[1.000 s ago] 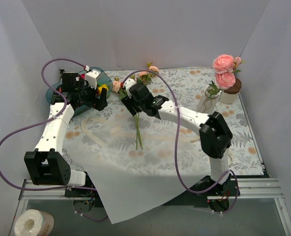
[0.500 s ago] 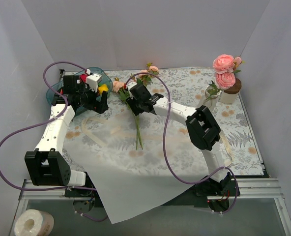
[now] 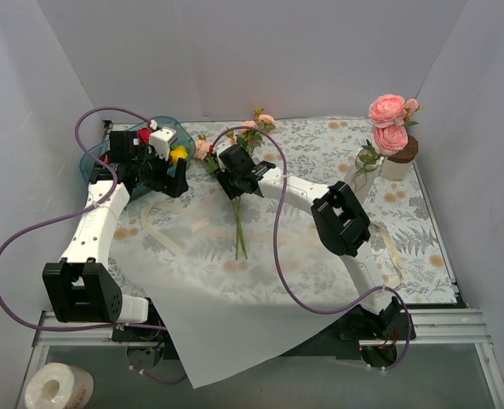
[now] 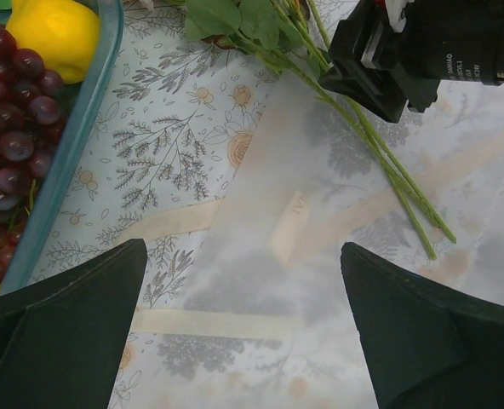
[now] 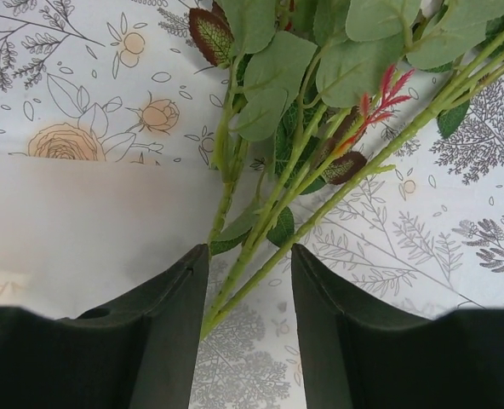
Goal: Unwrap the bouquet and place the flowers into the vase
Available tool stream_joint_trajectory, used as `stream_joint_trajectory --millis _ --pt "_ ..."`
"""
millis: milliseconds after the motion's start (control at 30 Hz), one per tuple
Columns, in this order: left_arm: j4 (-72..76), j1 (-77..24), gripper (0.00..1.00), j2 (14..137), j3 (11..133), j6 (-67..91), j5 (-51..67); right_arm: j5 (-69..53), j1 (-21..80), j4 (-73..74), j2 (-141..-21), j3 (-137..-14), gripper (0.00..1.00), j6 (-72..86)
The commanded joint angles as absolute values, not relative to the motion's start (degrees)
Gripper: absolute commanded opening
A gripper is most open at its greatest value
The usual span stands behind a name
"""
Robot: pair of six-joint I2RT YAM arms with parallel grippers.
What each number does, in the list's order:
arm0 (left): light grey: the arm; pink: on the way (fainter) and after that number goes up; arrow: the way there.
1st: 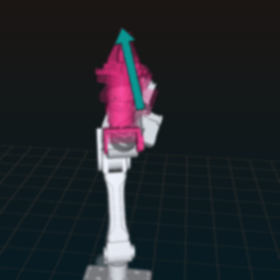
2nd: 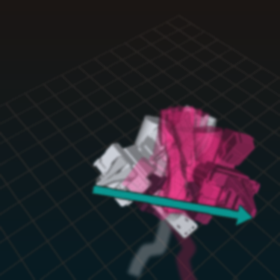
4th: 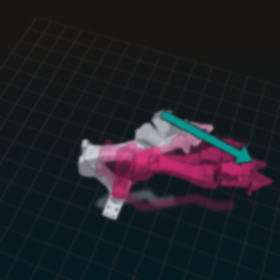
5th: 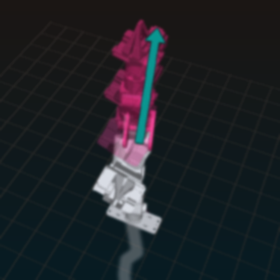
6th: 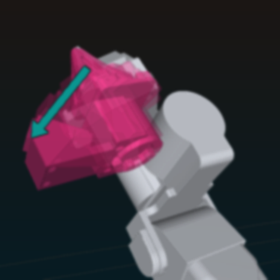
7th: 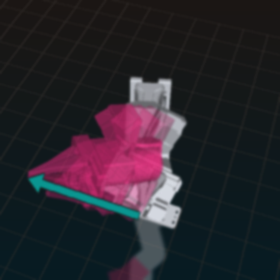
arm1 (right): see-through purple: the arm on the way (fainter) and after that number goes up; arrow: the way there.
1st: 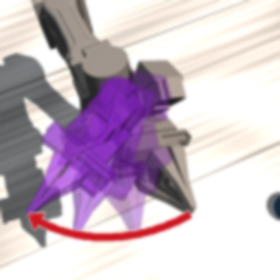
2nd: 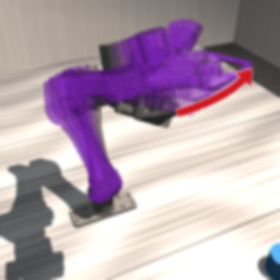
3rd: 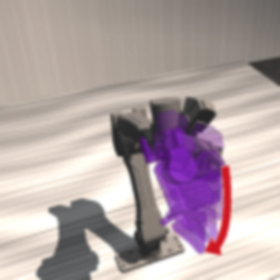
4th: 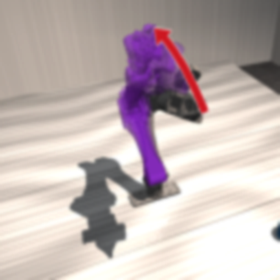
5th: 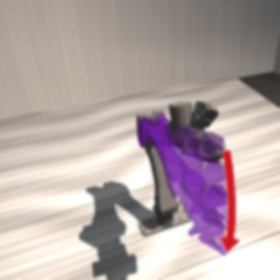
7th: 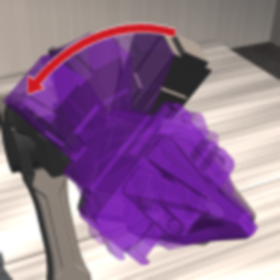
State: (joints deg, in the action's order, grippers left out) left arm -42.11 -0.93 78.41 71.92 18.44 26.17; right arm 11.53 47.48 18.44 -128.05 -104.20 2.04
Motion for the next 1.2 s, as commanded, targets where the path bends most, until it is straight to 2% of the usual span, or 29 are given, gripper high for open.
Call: stream_joint_trajectory --millis 0,200,233,333,600,700,733,833,1167 --pt "-42.89 -0.70 0.98 76.82 72.60 17.84 26.81 9.94 46.32 18.46 -129.11 -107.66 0.50 4.13" --pt "-42.80 -0.70 0.98 76.29 72.51 17.40 26.81 9.49 45.53 19.16 -130.52 -108.28 0.45 4.66" --pt "-42.80 -0.70 0.98 76.20 72.42 17.32 26.81 9.41 45.53 19.16 -130.69 -108.19 0.40 4.40" --pt "-42.54 -0.70 0.98 76.03 72.16 17.23 26.37 8.97 45.44 19.34 -130.96 -107.84 0.35 4.31" --pt "-42.36 -0.70 0.98 76.03 71.63 16.70 26.46 9.67 45.44 18.28 -129.73 -103.45 0.40 4.22" --pt "-42.28 -0.70 0.98 75.85 71.10 16.35 26.46 10.71 45.44 17.23 -127.19 -100.48 0.48 4.39" --pt "-42.36 -0.70 0.98 75.76 70.93 16.00 26.54 10.90 45.44 15.83 -125.18 -99.50 0.54 4.39" --pt "-42.19 -0.70 0.98 75.50 70.58 15.73 26.54 11.43 45.44 14.33 -122.88 -96.94 0.58 4.83" --pt "-42.80 -0.70 0.98 74.62 70.31 15.03 25.84 11.69 45.53 17.84 -129.02 -105.45 0.58 6.15"
